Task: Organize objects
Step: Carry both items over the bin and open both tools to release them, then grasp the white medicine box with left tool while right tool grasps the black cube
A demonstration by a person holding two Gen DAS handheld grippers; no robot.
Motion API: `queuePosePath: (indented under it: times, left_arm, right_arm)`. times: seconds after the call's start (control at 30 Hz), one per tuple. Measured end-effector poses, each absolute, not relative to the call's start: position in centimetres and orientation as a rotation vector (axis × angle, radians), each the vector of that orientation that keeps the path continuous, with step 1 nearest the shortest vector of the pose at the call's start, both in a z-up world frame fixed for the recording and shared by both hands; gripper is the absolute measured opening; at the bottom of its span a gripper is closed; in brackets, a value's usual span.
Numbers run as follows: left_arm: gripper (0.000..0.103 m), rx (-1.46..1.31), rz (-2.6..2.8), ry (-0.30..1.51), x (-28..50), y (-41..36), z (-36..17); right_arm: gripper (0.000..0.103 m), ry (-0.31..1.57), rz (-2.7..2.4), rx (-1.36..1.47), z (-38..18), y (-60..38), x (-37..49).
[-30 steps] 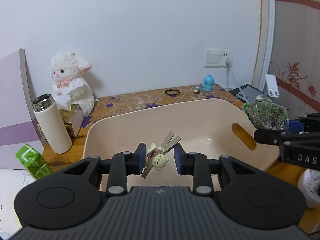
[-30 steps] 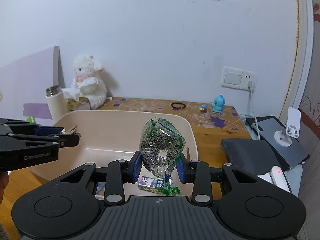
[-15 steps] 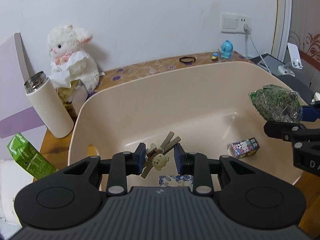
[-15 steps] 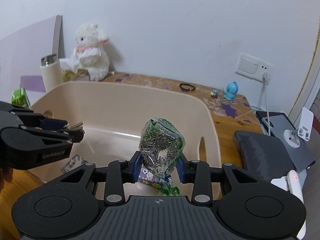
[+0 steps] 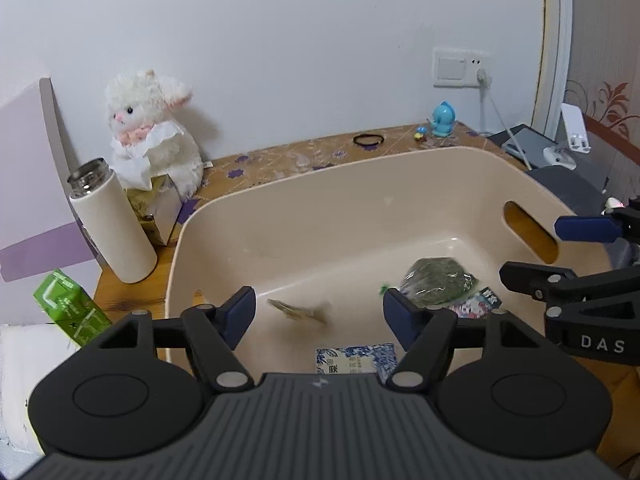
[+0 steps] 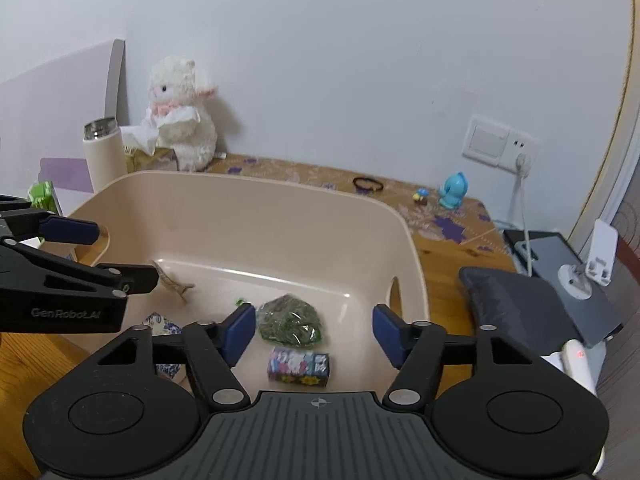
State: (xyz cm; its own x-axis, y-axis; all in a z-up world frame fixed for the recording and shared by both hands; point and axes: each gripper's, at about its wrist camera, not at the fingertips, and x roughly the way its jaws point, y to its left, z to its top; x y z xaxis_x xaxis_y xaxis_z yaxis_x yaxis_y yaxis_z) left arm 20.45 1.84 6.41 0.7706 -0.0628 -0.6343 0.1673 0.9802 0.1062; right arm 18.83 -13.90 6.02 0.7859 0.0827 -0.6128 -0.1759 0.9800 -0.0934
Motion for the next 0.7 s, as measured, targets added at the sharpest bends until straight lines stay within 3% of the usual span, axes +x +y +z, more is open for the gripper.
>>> queuePosePath:
  times: [0.3, 0.7]
  left_arm:
    - [0.083, 0.176, -0.1, 0.633, 16.8, 2.6, 8.0]
    - [0.088, 0.161, -0.083, 0.656, 11.7, 4.6, 6.8]
  right_arm:
    - [0.086, 0.595, 0.142, -0.156, 7.7, -13.9, 15.3]
    - [0.087, 0.607, 0.16, -0.183, 6.1, -12.9, 10.3]
